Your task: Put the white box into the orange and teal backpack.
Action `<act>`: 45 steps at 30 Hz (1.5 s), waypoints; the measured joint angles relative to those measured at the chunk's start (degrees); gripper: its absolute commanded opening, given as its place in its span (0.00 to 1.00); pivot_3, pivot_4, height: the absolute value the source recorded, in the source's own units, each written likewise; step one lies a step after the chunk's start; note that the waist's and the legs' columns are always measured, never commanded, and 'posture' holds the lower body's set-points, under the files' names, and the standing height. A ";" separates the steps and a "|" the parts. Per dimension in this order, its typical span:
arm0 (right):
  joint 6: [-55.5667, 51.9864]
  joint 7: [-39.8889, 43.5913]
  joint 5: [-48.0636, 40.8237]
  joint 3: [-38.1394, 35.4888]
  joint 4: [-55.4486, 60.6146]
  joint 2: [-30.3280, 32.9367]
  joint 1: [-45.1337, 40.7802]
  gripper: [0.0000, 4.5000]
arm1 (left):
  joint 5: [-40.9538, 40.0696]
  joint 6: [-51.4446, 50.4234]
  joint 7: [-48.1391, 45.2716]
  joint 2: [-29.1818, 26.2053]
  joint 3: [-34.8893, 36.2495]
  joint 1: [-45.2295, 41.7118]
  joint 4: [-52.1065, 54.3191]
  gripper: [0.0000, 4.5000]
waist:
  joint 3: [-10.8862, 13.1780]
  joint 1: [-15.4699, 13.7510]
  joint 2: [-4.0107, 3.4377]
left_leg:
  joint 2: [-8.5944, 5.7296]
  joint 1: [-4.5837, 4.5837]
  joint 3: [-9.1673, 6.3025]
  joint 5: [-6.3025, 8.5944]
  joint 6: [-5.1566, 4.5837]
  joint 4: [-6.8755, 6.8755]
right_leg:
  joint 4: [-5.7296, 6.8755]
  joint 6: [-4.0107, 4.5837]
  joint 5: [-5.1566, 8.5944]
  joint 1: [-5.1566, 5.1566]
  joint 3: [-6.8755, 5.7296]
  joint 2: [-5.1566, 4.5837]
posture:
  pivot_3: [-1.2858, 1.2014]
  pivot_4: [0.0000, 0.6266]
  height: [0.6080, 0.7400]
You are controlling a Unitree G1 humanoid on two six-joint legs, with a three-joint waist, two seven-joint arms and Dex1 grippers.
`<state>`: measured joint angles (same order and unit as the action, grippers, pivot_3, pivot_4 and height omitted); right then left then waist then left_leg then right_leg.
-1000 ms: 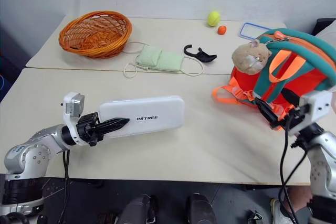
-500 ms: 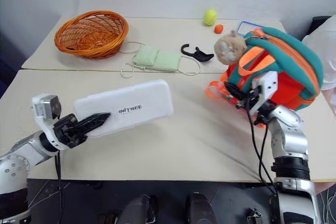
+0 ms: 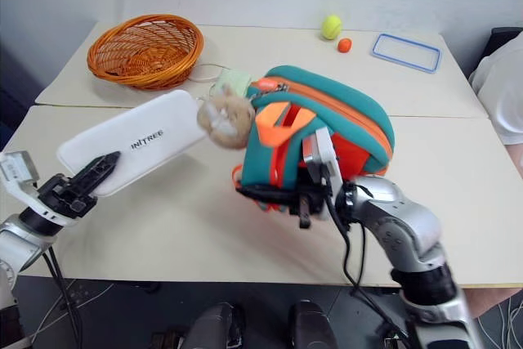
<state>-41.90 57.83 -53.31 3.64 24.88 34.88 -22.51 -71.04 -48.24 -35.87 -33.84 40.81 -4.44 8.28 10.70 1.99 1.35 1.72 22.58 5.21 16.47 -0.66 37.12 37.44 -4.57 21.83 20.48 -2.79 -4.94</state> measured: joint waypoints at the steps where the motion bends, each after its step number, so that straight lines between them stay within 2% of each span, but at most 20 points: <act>1: -1.01 1.20 -0.32 -0.42 -0.08 2.23 0.64 0.00 | -1.97 -0.51 0.70 -0.24 0.88 0.07 0.22 0.27 | 0.00 -0.14 0.01 | -0.02 0.00 0.00 0.00 0.00 0.00 | -0.02 0.00 0.00 0.00 -0.01 -0.02 | 0.52 0.24 1.00; 3: -1.82 3.62 0.25 -1.27 -1.11 6.45 1.68 0.00 | -7.84 -2.21 2.92 -1.63 2.39 0.34 1.53 0.27 | 0.02 -0.24 0.05 | -0.01 0.00 0.00 0.00 0.01 -0.03 | -0.04 0.00 0.00 0.00 -0.02 -0.02 | 0.52 0.24 1.00; 6: -0.52 3.90 1.80 -2.96 -4.13 6.89 1.32 0.00 | -16.74 -4.69 4.33 -6.08 3.68 1.18 7.24 0.27 | 0.03 -0.22 0.14 | -0.01 -0.01 -0.03 -0.02 0.08 -0.05 | -0.03 0.00 0.00 0.00 -0.04 -0.02 | 0.52 0.24 1.00; 8: -0.28 3.88 2.68 -3.19 -5.99 6.71 0.56 0.00 | -18.06 -4.52 4.01 -7.71 3.21 1.00 11.13 0.27 | 0.05 -0.20 0.09 | -0.02 -0.06 -0.01 -0.03 0.08 -0.05 | -0.03 0.00 0.00 -0.04 -0.03 -0.02 | 0.52 0.24 1.00; 13: 0.40 4.92 4.38 -3.62 -8.63 6.91 -0.84 0.00 | -6.54 1.93 2.11 -5.48 -5.09 -3.32 12.77 0.27 | 0.09 -0.59 0.04 | -0.01 -0.08 0.02 -0.07 0.11 0.00 | -0.03 0.00 0.00 -0.10 -0.05 0.09 | 0.52 0.24 1.00; 18: 0.28 5.78 5.03 -3.59 -9.35 6.96 -1.77 0.00 | 4.61 8.12 -4.50 -5.40 -14.53 -10.05 10.74 0.27 | 0.09 -0.58 0.05 | -0.01 0.00 0.06 -0.06 0.09 0.00 | -0.06 -0.01 0.00 -0.06 -0.02 0.12 | 0.52 0.24 1.00; 23: 0.26 5.39 5.68 -3.64 -9.62 6.94 -1.79 0.00 | 10.58 10.93 -13.61 -8.69 -19.40 -12.16 8.24 0.27 | 0.09 -0.40 0.05 | 0.09 0.06 0.06 -0.07 0.16 -0.03 | -0.06 -0.01 0.00 0.04 -0.02 0.23 | 0.52 0.24 1.00; 25: 0.27 5.10 6.26 -3.63 -9.66 6.79 -1.92 0.00 | 15.56 14.48 -18.70 -11.04 -22.68 -14.29 6.32 0.27 | 0.09 -0.45 0.05 | 0.07 0.06 0.08 -0.11 0.19 0.00 | -0.10 -0.01 0.00 0.03 -0.02 0.23 | 0.52 0.24 1.00; 28: 0.29 5.07 6.79 -3.69 -9.89 6.28 -2.03 0.00 | 22.05 18.98 -22.64 -11.02 -27.74 -18.87 3.36 0.27 | 0.09 -0.83 0.05 | 0.04 0.05 0.06 -0.12 0.15 0.02 | -0.11 -0.02 -0.01 -0.03 -0.02 0.19 | 0.52 0.24 1.00; 32: 0.35 5.24 6.89 -3.88 -10.91 5.54 -2.93 0.00 | 31.68 22.42 -23.38 -5.94 -37.67 -30.88 -3.42 0.27 | 0.09 -2.02 0.06 | 0.00 0.09 0.03 -0.13 0.12 0.11 | -0.04 -0.06 -0.03 -0.01 -0.06 0.20 | 0.52 0.24 1.00; 37: 0.70 6.57 7.27 -3.81 -11.25 5.08 -3.84 0.00 | 43.37 26.17 -23.80 6.35 -49.61 -46.62 -17.10 0.27 | 0.09 -2.19 0.05 | 0.02 0.53 0.06 -0.09 0.02 0.32 | 0.10 -0.19 -0.10 0.27 -0.08 0.30 | 0.52 0.24 1.00; 41: 1.12 7.18 7.88 -3.79 -11.49 4.87 -3.90 0.00 | 51.20 32.04 -21.94 15.03 -53.46 -55.40 -31.43 0.27 | 0.10 -1.92 0.06 | 0.04 0.66 0.11 -0.08 0.01 0.38 | 0.14 -0.20 -0.11 0.45 -0.10 0.35 | 0.52 0.24 1.00; 45: 2.08 7.17 8.42 -3.91 -11.52 4.41 -3.86 0.00 | 52.68 37.65 -24.57 21.14 -51.88 -59.55 -42.94 0.27 | 0.10 -1.93 0.06 | 0.06 0.69 0.12 -0.14 0.05 0.50 | 0.23 -0.20 -0.10 0.57 -0.09 0.33 | 0.52 0.24 1.00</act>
<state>-39.82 64.99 -44.89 -0.27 13.36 39.29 -26.37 -18.37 -10.60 -60.44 -12.70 -11.07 -63.99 -34.67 10.80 0.06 1.41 1.78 23.27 5.33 16.33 -0.60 37.62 37.67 -4.77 21.73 21.05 -2.88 -4.61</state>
